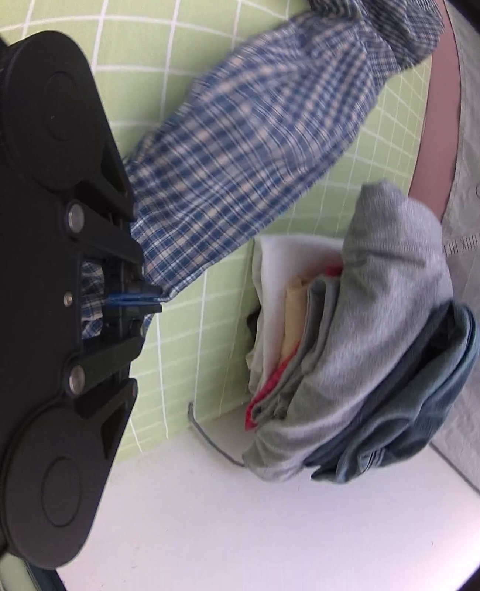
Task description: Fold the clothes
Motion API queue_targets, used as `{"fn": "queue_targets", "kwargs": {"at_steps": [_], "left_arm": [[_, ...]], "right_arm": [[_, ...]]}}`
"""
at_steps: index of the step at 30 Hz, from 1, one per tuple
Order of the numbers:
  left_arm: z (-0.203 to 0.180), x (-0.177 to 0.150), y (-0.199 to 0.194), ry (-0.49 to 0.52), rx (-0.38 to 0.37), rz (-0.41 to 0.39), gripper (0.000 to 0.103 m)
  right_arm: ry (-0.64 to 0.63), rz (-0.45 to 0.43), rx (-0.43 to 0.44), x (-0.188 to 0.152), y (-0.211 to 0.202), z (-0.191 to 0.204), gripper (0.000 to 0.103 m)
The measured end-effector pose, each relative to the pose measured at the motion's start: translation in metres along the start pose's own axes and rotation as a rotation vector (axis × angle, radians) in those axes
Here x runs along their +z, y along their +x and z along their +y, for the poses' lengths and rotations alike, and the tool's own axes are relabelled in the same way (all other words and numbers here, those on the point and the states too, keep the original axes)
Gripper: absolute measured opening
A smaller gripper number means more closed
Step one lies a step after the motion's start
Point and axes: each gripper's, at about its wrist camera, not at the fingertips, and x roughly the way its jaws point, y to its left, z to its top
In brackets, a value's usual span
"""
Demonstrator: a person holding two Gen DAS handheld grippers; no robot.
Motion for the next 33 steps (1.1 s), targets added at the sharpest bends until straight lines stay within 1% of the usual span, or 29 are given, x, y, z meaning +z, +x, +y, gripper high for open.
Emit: {"fn": "queue_targets", "kwargs": {"at_steps": [1,3,7,8,9,10,11,12,13,17,19,21,23,28,30,33], "left_arm": [[0.000,0.000,0.000,-0.001,0.001,-0.001,0.103],[0.000,0.000,0.000,-0.002,0.001,-0.002,0.103],[0.000,0.000,0.000,0.001,0.001,-0.002,0.103],[0.000,0.000,0.000,0.002,0.001,-0.002,0.103],[0.000,0.000,0.000,0.002,0.000,-0.002,0.103],[0.001,0.000,0.000,0.005,0.000,-0.002,0.103],[0.001,0.000,0.000,0.005,0.000,-0.003,0.103],[0.001,0.000,0.000,0.005,0.000,-0.004,0.103],[0.001,0.000,0.000,0.006,0.000,-0.004,0.103],[0.001,0.000,0.001,0.010,-0.001,-0.004,0.103],[0.002,0.000,0.001,0.011,-0.002,-0.003,0.103],[0.002,0.000,0.001,0.011,-0.002,-0.003,0.103],[0.003,0.001,0.001,0.013,-0.002,0.003,0.103],[0.002,0.014,0.002,0.026,0.010,0.020,0.103],[0.002,0.027,-0.001,0.025,0.015,-0.009,0.103],[0.002,0.058,-0.007,0.010,-0.017,-0.065,0.103]], "right_arm": [[0.011,0.006,-0.021,-0.001,0.004,-0.005,0.001],[0.037,0.041,-0.033,-0.005,0.015,-0.009,0.001],[0.090,0.143,-0.011,-0.014,0.038,-0.010,0.004],[0.104,0.163,-0.006,-0.016,0.043,-0.010,0.005],[0.120,0.162,-0.007,-0.014,0.042,-0.011,0.009],[0.136,0.161,-0.008,-0.013,0.041,-0.011,0.015],[0.157,0.156,-0.005,-0.011,0.039,-0.011,0.020],[0.191,0.138,0.013,-0.010,0.035,-0.012,0.029],[0.225,0.120,0.030,-0.009,0.031,-0.012,0.034],[0.362,0.057,0.103,0.000,0.014,-0.010,0.036],[0.432,0.028,0.143,0.006,0.007,-0.009,0.042],[0.490,0.001,0.185,0.015,-0.001,-0.005,0.044],[0.494,-0.021,0.225,0.027,-0.008,0.004,0.046],[0.427,-0.053,0.334,0.067,-0.013,0.044,0.047],[0.417,-0.063,0.387,0.087,-0.016,0.060,0.047],[0.403,-0.084,0.445,0.118,-0.016,0.082,0.047]]}}
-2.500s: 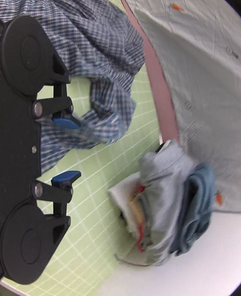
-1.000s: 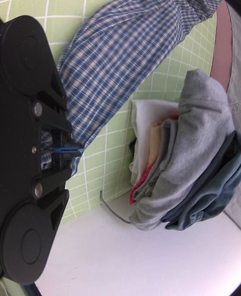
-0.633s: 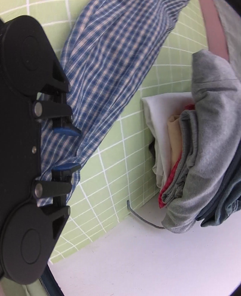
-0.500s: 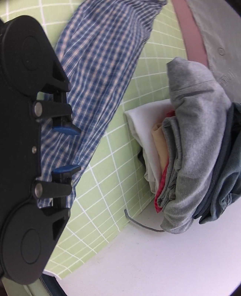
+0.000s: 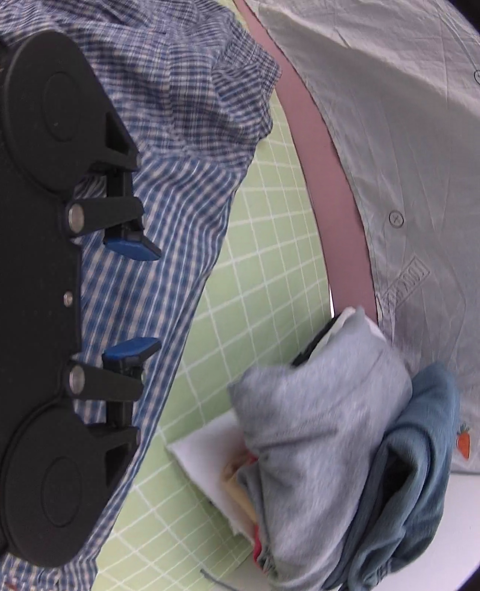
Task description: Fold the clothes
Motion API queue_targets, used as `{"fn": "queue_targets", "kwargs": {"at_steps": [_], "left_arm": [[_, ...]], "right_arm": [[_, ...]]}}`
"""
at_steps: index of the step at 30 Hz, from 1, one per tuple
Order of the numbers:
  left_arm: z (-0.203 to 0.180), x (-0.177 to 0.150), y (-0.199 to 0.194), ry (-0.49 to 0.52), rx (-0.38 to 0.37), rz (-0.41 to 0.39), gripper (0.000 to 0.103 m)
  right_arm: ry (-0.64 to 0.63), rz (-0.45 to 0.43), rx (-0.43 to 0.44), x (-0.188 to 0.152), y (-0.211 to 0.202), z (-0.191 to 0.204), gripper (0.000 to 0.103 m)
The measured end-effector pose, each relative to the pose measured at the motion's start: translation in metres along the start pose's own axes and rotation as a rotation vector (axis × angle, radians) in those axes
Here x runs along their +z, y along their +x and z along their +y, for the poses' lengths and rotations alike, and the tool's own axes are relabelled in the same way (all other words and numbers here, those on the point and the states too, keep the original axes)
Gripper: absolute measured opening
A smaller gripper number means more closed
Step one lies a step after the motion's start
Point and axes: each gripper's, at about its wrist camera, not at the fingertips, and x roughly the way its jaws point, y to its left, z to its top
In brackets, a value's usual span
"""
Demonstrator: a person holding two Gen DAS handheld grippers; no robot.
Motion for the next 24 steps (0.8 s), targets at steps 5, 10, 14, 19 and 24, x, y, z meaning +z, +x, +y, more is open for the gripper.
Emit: {"fn": "queue_targets", "kwargs": {"at_steps": [5,10,14,19,24], "left_arm": [[-0.020,0.073,0.013,0.047,-0.013,-0.064,0.103],[-0.061,0.149,0.039,0.146,-0.080,-0.109,0.103],[-0.097,0.201,0.065,0.165,-0.209,-0.119,0.103],[-0.142,0.248,0.096,0.179,-0.371,-0.109,0.103],[-0.175,0.259,0.122,0.221,-0.445,-0.049,0.100]], "right_arm": [[-0.042,-0.019,0.065,0.036,0.029,0.047,0.049],[-0.017,-0.029,0.146,0.073,0.060,0.087,0.053],[0.100,0.014,0.280,0.093,0.092,0.111,0.056],[0.227,0.153,0.370,0.100,0.138,0.133,0.059],[0.207,0.250,0.343,0.101,0.161,0.150,0.060]]}}
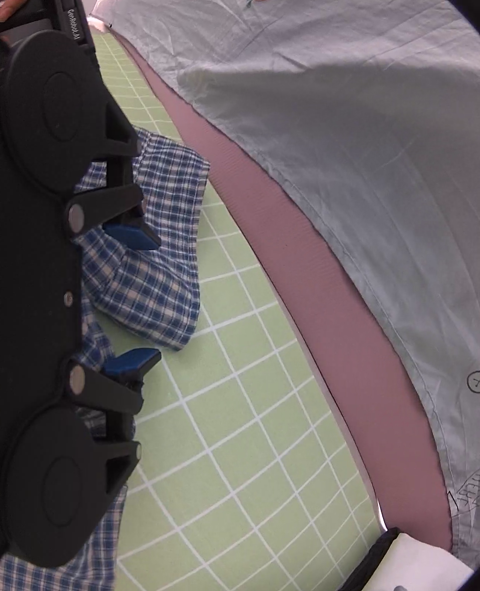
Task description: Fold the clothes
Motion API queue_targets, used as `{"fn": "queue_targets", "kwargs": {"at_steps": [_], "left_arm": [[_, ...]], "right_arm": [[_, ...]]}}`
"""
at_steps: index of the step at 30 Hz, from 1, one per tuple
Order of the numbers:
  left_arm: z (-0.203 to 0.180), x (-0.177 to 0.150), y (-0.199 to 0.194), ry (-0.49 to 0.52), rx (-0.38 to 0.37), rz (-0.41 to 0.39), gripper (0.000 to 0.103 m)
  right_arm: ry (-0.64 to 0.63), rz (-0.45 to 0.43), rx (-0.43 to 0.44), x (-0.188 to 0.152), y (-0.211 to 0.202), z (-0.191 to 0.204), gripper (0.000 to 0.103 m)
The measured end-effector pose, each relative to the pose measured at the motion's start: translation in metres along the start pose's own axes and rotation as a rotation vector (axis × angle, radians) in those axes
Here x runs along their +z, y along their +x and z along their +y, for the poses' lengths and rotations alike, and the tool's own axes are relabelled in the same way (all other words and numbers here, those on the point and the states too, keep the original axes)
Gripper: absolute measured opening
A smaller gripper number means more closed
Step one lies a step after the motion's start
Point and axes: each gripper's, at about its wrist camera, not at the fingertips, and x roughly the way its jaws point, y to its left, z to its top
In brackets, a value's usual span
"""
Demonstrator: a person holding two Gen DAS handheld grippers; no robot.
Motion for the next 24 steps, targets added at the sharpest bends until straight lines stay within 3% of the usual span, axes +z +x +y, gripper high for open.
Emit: {"fn": "queue_targets", "kwargs": {"at_steps": [5,6,9,13,17,21,24], "left_arm": [[-0.010,-0.001,0.011,0.035,-0.018,0.006,0.073],[-0.010,-0.001,0.011,0.037,-0.017,0.008,0.060],[-0.002,0.000,0.008,-0.005,-0.034,0.015,0.008],[0.009,0.003,-0.013,0.001,-0.016,-0.085,0.003],[0.016,0.023,-0.043,0.034,0.029,-0.232,0.003],[0.026,0.036,-0.036,0.062,0.139,-0.238,0.004],[0.042,0.034,-0.032,0.007,0.229,-0.206,0.018]], "right_arm": [[-0.043,0.058,-0.001,0.002,0.009,0.006,0.056],[-0.068,0.071,-0.016,0.003,0.009,0.009,0.051],[-0.136,0.073,-0.021,0.007,0.009,0.020,0.006],[-0.214,0.002,0.050,0.015,0.005,0.036,0.004],[-0.178,-0.134,0.131,0.040,0.005,0.056,0.003],[-0.275,-0.172,0.129,0.052,0.022,0.093,0.003],[-0.317,-0.143,0.095,0.048,0.040,0.109,0.007]]}}
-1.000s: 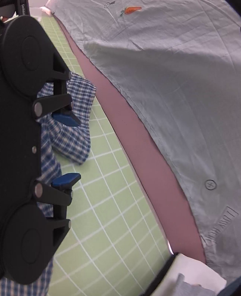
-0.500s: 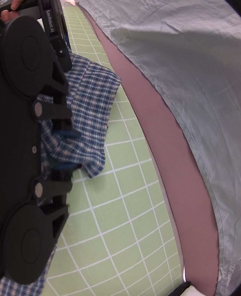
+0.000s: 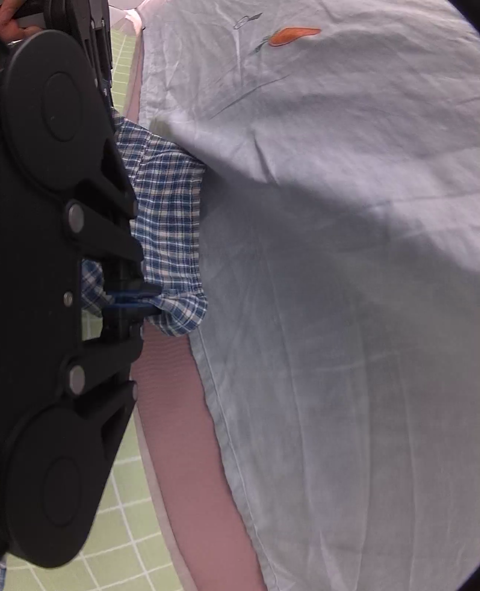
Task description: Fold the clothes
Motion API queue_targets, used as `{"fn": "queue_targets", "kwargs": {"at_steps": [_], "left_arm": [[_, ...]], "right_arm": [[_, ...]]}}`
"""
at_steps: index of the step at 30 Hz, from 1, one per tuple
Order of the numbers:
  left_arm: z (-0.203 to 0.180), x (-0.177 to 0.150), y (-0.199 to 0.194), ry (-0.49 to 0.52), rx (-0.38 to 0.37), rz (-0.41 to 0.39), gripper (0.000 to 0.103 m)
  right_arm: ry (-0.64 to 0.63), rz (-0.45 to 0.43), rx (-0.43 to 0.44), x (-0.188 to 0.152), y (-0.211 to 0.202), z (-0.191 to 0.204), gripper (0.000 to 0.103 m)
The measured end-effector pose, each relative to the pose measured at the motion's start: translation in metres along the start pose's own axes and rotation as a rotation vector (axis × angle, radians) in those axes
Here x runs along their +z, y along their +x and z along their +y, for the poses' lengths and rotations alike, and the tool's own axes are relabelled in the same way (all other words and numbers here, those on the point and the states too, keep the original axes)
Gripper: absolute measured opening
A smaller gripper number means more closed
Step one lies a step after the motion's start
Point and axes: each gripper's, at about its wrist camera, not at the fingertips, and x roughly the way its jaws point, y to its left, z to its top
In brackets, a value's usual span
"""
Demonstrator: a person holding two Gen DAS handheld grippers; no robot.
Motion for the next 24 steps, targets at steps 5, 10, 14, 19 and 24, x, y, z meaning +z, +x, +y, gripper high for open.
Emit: {"fn": "queue_targets", "kwargs": {"at_steps": [5,10,14,19,24], "left_arm": [[0.035,-0.013,-0.047,-0.039,0.037,-0.075,0.068],[0.065,-0.065,-0.127,-0.077,0.104,-0.118,0.070],[0.080,-0.149,-0.187,-0.111,0.188,-0.026,0.071],[0.103,-0.265,-0.252,-0.209,0.266,0.101,0.071],[0.106,-0.340,-0.291,-0.299,0.358,0.163,0.071]], "right_arm": [[-0.037,-0.071,-0.069,-0.009,-0.030,0.006,0.060],[-0.038,-0.115,-0.128,-0.061,-0.121,-0.014,0.082],[-0.023,-0.078,-0.206,-0.127,-0.194,-0.036,0.083],[0.056,0.063,-0.318,-0.239,-0.259,-0.067,0.082],[0.100,0.110,-0.367,-0.314,-0.314,-0.082,0.082]]}}
